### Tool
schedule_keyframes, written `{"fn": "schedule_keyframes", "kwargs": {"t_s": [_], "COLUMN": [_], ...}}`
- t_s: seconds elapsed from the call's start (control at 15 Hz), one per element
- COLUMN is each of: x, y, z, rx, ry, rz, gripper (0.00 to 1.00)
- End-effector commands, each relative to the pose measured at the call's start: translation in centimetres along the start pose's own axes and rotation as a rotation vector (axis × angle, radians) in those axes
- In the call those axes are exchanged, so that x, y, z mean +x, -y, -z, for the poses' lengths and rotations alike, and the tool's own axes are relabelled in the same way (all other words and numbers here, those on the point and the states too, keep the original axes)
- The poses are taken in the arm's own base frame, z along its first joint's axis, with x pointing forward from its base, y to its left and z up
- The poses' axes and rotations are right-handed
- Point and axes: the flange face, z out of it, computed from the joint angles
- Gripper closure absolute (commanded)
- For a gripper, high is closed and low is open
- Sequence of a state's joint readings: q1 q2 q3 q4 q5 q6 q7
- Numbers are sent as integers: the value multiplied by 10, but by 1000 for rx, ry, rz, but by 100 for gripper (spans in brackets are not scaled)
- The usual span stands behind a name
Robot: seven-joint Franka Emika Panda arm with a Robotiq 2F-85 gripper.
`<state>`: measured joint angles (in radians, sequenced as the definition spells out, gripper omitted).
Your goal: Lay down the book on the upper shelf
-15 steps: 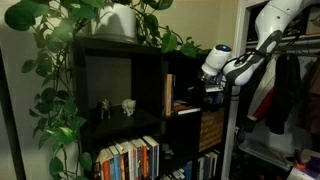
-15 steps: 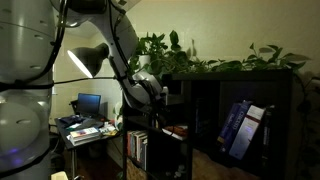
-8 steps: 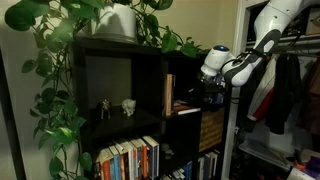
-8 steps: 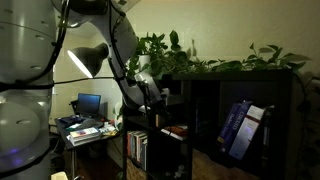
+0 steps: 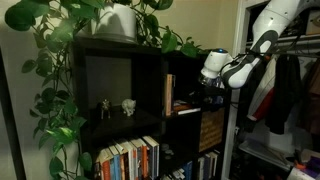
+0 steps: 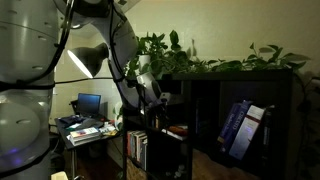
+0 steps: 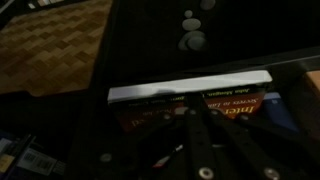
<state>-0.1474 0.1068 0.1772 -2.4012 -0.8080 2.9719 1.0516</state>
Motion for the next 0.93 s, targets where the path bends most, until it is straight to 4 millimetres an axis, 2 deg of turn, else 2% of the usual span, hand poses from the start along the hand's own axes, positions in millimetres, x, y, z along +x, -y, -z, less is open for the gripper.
{"fn": "schedule_keyframes", "kwargs": {"t_s": [0.0,0.53,0.87], "x": [-8,-4,4], "y": [-3,-14,-20], "z": [-8,-31,-44], "rx": [-9,-7,11], "ry": [53,83,74], "rz": [-22,-79,-112], "gripper": [97,98,98]}}
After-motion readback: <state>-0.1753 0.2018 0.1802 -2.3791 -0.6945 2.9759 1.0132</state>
